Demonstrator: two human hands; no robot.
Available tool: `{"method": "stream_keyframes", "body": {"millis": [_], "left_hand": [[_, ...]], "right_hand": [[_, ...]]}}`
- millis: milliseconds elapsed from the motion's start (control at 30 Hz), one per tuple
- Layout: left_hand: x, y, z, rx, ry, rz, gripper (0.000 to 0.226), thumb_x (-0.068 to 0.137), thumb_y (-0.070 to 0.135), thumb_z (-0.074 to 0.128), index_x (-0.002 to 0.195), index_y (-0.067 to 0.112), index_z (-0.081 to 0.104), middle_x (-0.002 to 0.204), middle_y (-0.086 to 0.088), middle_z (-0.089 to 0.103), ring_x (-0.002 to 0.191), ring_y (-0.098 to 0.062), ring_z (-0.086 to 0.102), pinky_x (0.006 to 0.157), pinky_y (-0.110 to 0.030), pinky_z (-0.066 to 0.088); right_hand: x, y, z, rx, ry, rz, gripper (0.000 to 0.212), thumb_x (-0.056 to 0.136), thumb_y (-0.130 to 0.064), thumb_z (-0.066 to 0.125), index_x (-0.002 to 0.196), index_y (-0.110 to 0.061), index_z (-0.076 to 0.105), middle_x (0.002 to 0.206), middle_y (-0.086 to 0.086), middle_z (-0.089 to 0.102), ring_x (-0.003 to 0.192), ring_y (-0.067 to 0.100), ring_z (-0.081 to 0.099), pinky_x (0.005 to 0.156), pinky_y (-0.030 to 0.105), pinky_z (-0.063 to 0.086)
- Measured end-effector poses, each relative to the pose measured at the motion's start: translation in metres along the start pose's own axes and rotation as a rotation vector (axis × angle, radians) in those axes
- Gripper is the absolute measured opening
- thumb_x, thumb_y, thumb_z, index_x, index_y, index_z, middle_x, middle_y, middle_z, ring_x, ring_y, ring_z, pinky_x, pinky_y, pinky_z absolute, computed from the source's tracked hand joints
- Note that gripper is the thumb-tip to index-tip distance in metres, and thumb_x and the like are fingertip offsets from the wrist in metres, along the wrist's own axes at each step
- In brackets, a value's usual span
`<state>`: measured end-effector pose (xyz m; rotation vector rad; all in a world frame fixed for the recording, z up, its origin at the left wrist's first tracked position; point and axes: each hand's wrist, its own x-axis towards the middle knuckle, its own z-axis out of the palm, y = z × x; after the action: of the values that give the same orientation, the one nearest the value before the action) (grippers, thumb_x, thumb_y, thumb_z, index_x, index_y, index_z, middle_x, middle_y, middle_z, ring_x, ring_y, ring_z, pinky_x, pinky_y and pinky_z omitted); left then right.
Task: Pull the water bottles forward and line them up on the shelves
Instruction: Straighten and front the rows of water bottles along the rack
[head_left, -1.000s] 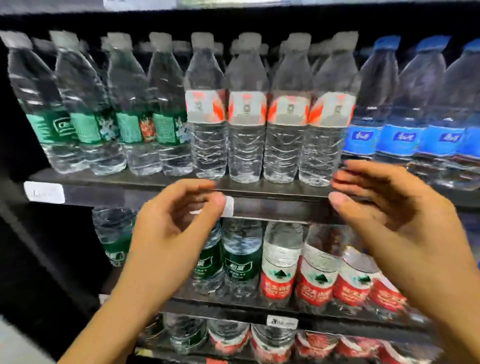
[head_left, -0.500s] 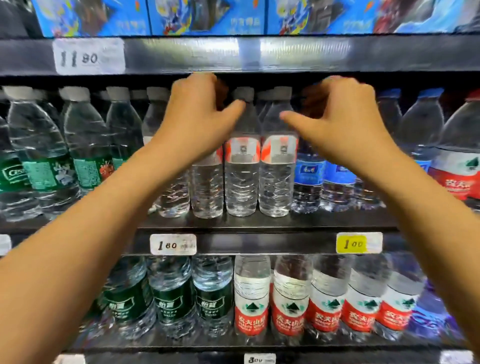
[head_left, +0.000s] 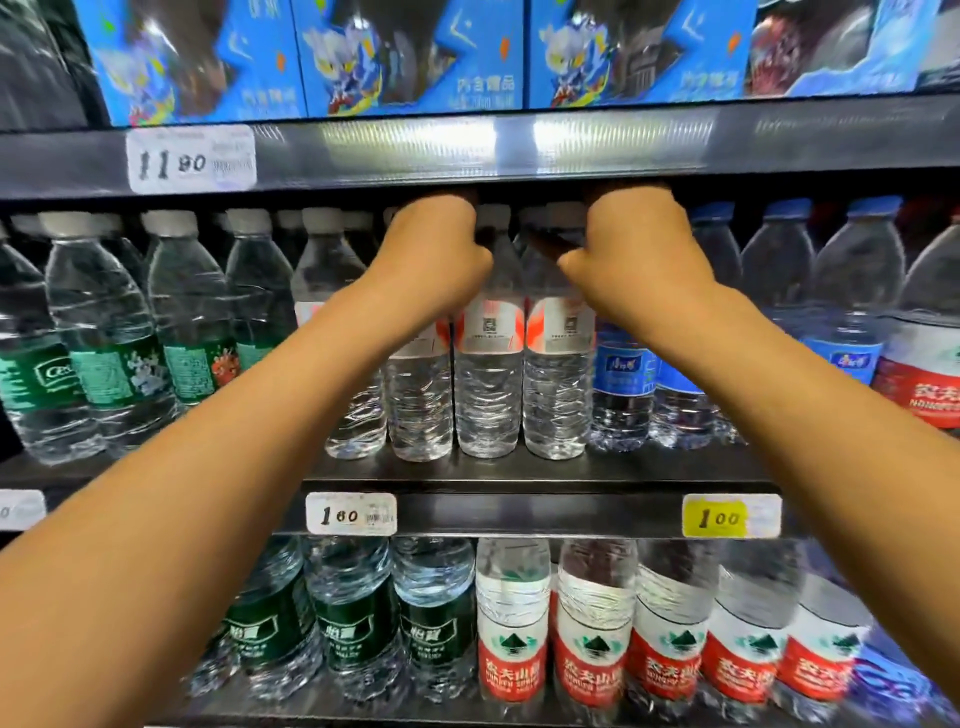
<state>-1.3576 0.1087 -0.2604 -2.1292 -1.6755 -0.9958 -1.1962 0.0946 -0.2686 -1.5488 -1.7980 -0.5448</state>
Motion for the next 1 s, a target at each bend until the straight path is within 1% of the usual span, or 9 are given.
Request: {"method": "stream_keyframes", "body": {"millis": [133,233,300,400,467,567,667,867,1000], "left_hand": [[0.004,-0.005,0.005,0.022,0.047,0.038,0.019,0.089,0.019,0.058,0.086,0.002,0.067,0.083,-0.019,0.064,0.072,-0.029,0.045,0.062,-0.031,0.032],[0.006,-0.010,0.007,0.025,0.070,0.055,0.027,0.092,0.026,0.059,0.094,0.002,0.070,0.091,-0.021,0.068,0.076,-0.034,0.053,0.063,-0.035,0.040],[0.008,-0.014,0.007,0.006,0.079,0.067,0.031,0.093,0.032,0.058,0.099,0.005,0.072,0.095,-0.019,0.070,0.088,-0.038,0.060,0.072,-0.039,0.048],[0.009,-0.014,0.004,0.031,0.029,0.068,0.027,0.093,0.028,0.057,0.098,0.004,0.069,0.077,-0.011,0.061,0.076,-0.033,0.053,0.060,-0.034,0.039],[0.009,-0.013,0.003,0.034,-0.044,0.064,0.024,0.092,0.025,0.055,0.094,0.003,0.064,0.071,-0.009,0.053,0.069,-0.028,0.047,0.051,-0.031,0.030],[0.012,-0.014,0.001,0.005,-0.090,0.043,0.024,0.093,0.026,0.055,0.092,0.005,0.065,0.077,-0.010,0.059,0.072,-0.027,0.053,0.053,-0.030,0.037],[0.016,-0.016,0.001,0.004,-0.061,0.031,0.027,0.092,0.026,0.056,0.107,0.009,0.070,0.103,-0.014,0.069,0.083,-0.028,0.055,0.066,-0.032,0.043],[0.014,-0.017,0.006,-0.021,-0.001,-0.009,0.026,0.090,0.024,0.061,0.104,0.005,0.071,0.084,-0.014,0.063,0.063,-0.023,0.043,0.055,-0.030,0.037],[0.012,-0.016,0.009,-0.033,0.001,-0.005,0.026,0.091,0.028,0.062,0.105,0.008,0.072,0.088,-0.013,0.066,0.075,-0.029,0.057,0.059,-0.033,0.044]], "right_hand": [[0.008,0.004,-0.005,-0.029,-0.101,0.025,0.026,0.085,-0.017,0.059,0.066,-0.004,0.049,0.066,0.015,0.046,0.079,0.036,0.053,0.065,0.031,0.031],[0.009,0.006,-0.012,0.013,-0.165,0.094,0.037,0.089,-0.020,0.059,0.059,-0.007,0.043,0.059,0.008,0.037,0.074,0.032,0.044,0.063,0.030,0.028],[0.009,0.008,-0.016,0.034,-0.214,0.125,0.036,0.093,-0.026,0.058,0.065,-0.004,0.053,0.066,0.012,0.050,0.082,0.035,0.052,0.065,0.032,0.034],[0.011,0.012,-0.022,0.081,-0.254,0.149,0.036,0.094,-0.032,0.058,0.097,0.003,0.068,0.097,0.021,0.065,0.100,0.037,0.060,0.075,0.037,0.044],[0.012,0.011,-0.023,0.056,-0.270,0.151,0.043,0.096,-0.040,0.055,0.093,0.001,0.067,0.093,0.019,0.064,0.098,0.037,0.059,0.072,0.034,0.041],[0.011,0.005,-0.019,-0.056,-0.264,0.105,0.058,0.097,-0.056,0.047,0.099,-0.002,0.069,0.098,0.018,0.068,0.097,0.036,0.058,0.075,0.036,0.041],[0.012,0.005,-0.016,-0.023,-0.223,0.095,0.061,0.097,-0.054,0.050,0.104,0.002,0.070,0.100,0.021,0.069,0.093,0.037,0.059,0.078,0.039,0.046],[0.008,0.010,-0.016,0.341,-0.189,0.216,0.050,0.086,-0.054,0.067,0.084,-0.004,0.070,0.053,0.002,0.054,0.053,0.019,0.046,0.054,0.029,0.039],[0.009,0.008,-0.012,0.378,-0.232,0.202,0.046,0.089,-0.051,0.066,0.098,-0.006,0.071,0.061,0.005,0.054,0.052,0.018,0.042,0.051,0.029,0.036]]}}
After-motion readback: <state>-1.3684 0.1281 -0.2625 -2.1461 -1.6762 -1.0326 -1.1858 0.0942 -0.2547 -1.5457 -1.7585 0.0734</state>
